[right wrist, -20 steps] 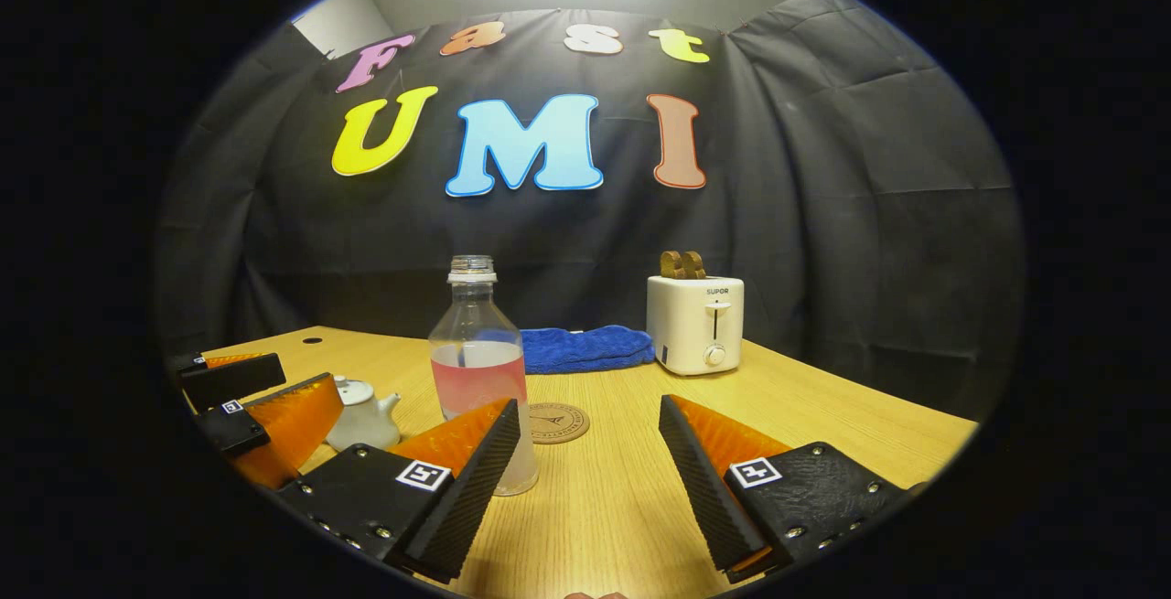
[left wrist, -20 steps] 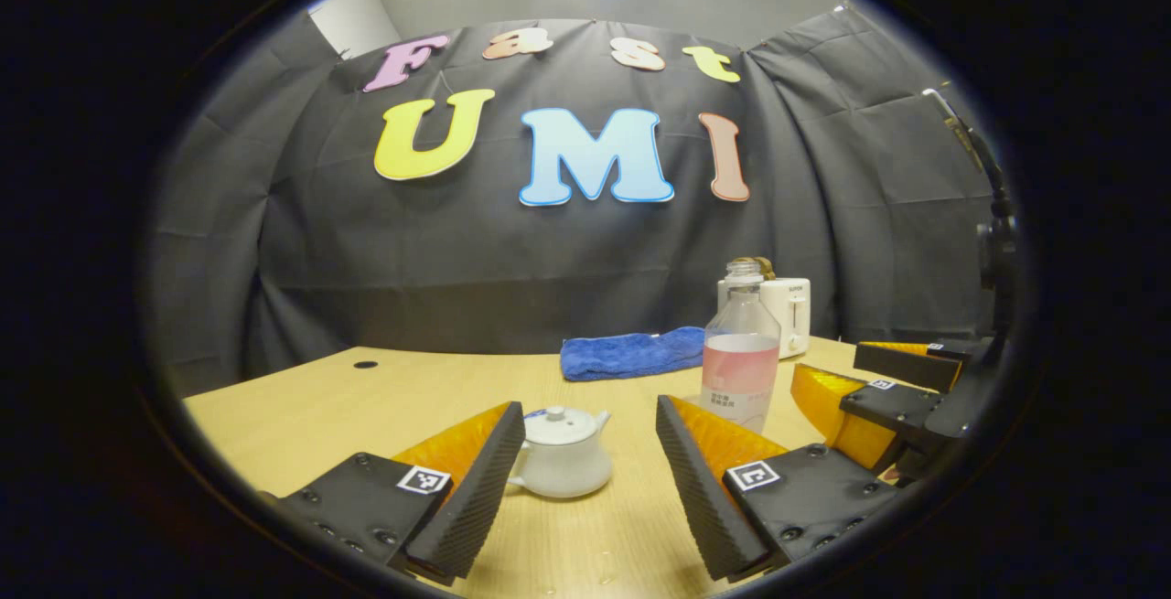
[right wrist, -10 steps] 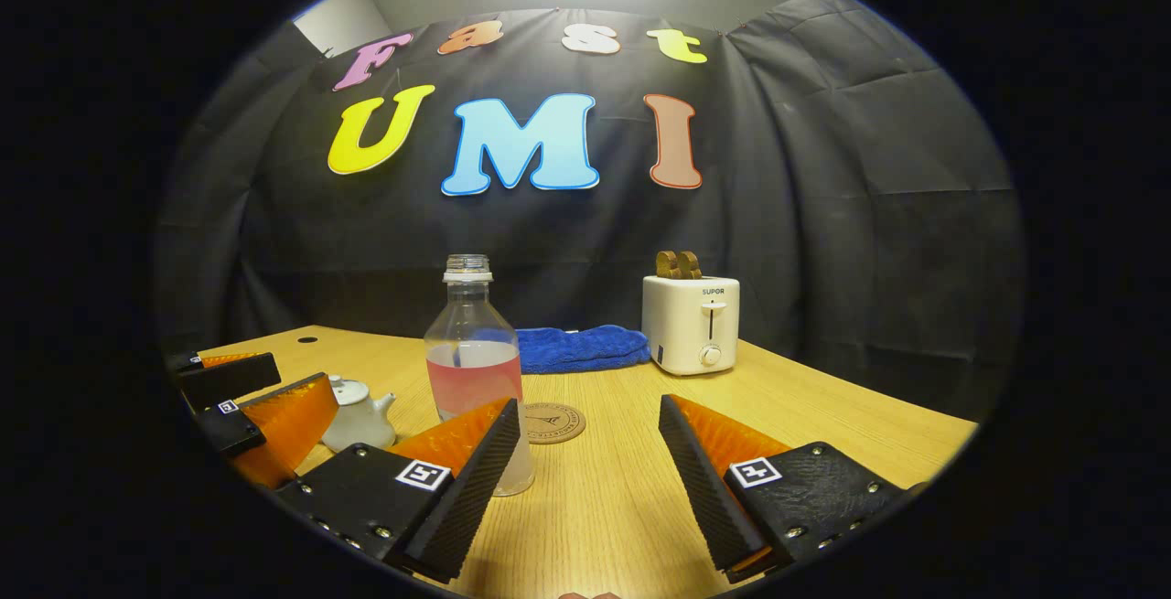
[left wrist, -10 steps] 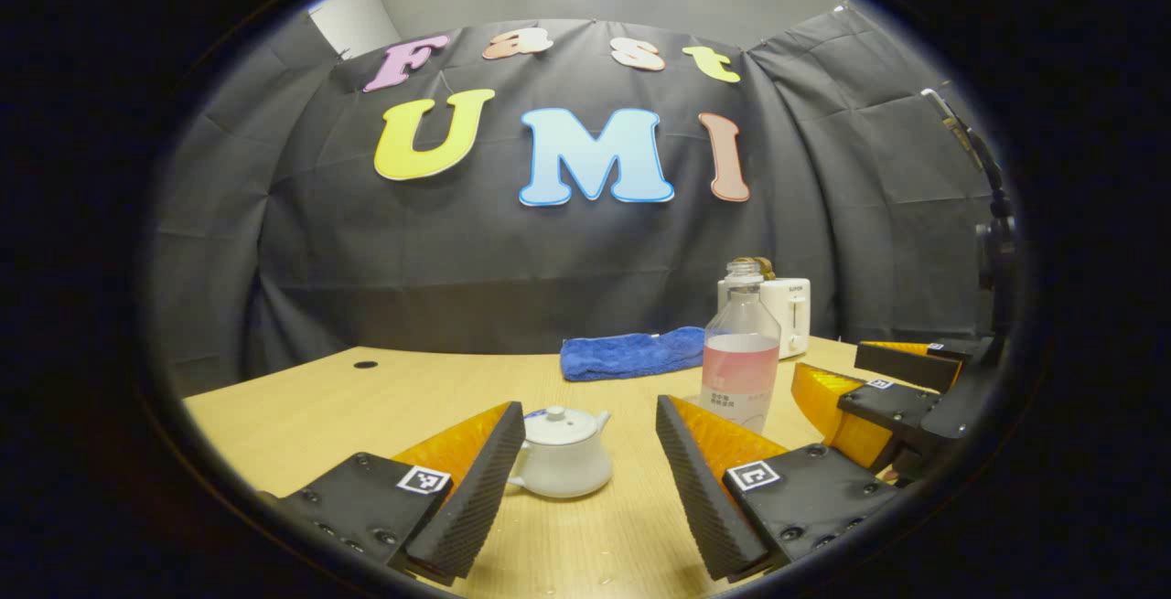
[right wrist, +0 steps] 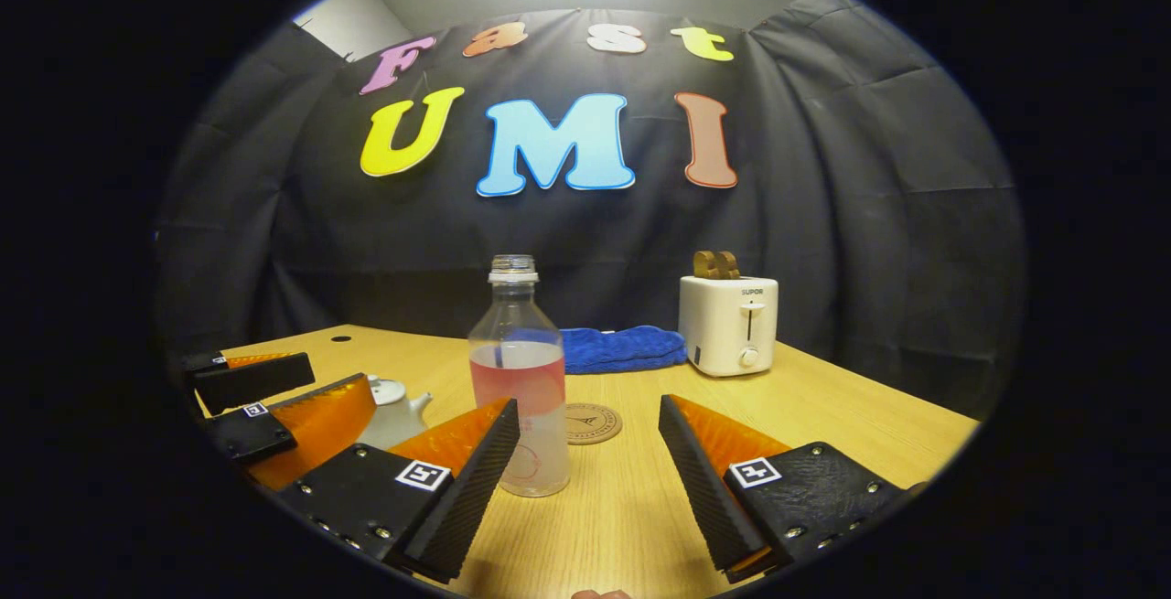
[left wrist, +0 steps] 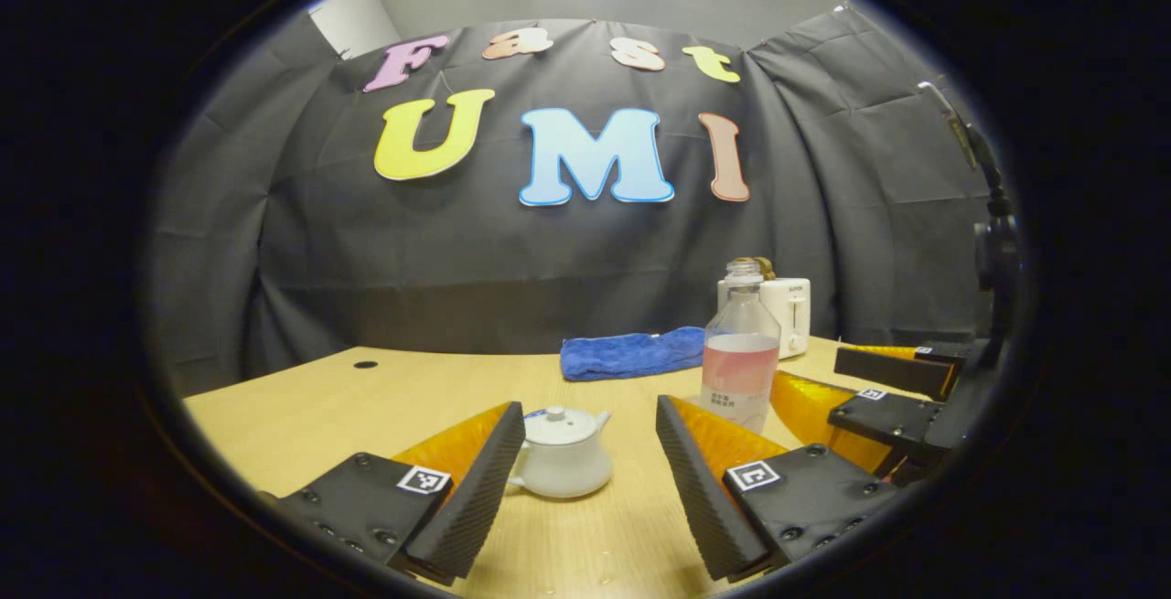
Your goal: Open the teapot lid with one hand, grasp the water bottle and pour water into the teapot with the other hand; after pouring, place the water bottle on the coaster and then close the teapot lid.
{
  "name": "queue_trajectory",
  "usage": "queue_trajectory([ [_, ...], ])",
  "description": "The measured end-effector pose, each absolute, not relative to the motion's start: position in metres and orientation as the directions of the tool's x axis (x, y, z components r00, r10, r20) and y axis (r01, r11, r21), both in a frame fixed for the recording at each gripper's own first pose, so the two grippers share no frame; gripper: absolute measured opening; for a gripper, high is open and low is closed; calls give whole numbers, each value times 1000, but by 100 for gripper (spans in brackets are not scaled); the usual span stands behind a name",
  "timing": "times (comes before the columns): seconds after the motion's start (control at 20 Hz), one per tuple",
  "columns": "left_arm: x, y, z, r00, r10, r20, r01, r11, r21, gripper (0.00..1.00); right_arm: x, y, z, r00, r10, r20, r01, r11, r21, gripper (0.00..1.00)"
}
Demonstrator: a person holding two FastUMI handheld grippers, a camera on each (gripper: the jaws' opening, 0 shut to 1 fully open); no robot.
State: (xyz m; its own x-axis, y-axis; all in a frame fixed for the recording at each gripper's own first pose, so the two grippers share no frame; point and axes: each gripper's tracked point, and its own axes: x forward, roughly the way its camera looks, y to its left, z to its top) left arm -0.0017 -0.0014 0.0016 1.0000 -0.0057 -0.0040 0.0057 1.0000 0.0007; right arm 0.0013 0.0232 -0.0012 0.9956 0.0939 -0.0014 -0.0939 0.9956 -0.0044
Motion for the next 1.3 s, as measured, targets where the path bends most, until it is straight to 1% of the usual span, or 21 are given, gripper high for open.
queue_trajectory([
  [0.05,0,-6,1,1000,-26,-4,26,1000,1,96,1,25,-1,994,106,-1,-106,994,-5,95],
  [0.15,3,-20,3,995,-104,5,104,995,-3,97,1,32,-1,991,136,-1,-136,991,-5,95],
  [0.2,4,-15,3,996,-94,6,94,996,-3,96,1,36,0,988,155,-1,-155,988,-6,95],
  [0.25,3,-9,5,997,-75,11,76,997,-3,99,1,41,-1,985,174,-2,-174,985,-7,95],
  [0.3,7,-2,3,998,-62,6,62,998,-3,100,1,42,-1,983,181,-2,-181,983,-6,95],
  [0.45,19,15,2,1000,-28,5,28,1000,-3,100,5,48,-1,981,195,-2,-195,981,-7,95],
  [0.6,36,26,1,1000,-24,-2,24,1000,-2,100,10,57,-2,976,216,-7,-216,976,-8,95],
  [0.8,53,27,-8,997,-58,-53,58,998,-1,100,18,62,-3,976,219,-19,-219,976,-8,95],
  [0.9,59,26,-11,995,-68,-73,68,998,-4,100,23,64,-8,974,221,-49,-221,975,-6,95],
  [1.15,67,25,-12,992,-83,-91,83,997,0,99,35,65,-23,960,226,-165,-227,974,12,95],
  [1.2,68,25,-13,992,-86,-95,86,996,-2,94,35,65,-26,958,224,-181,-225,974,14,95],
  [1.3,72,23,-15,989,-98,-114,98,995,-4,94,37,65,-29,954,219,-204,-220,975,14,95],
])
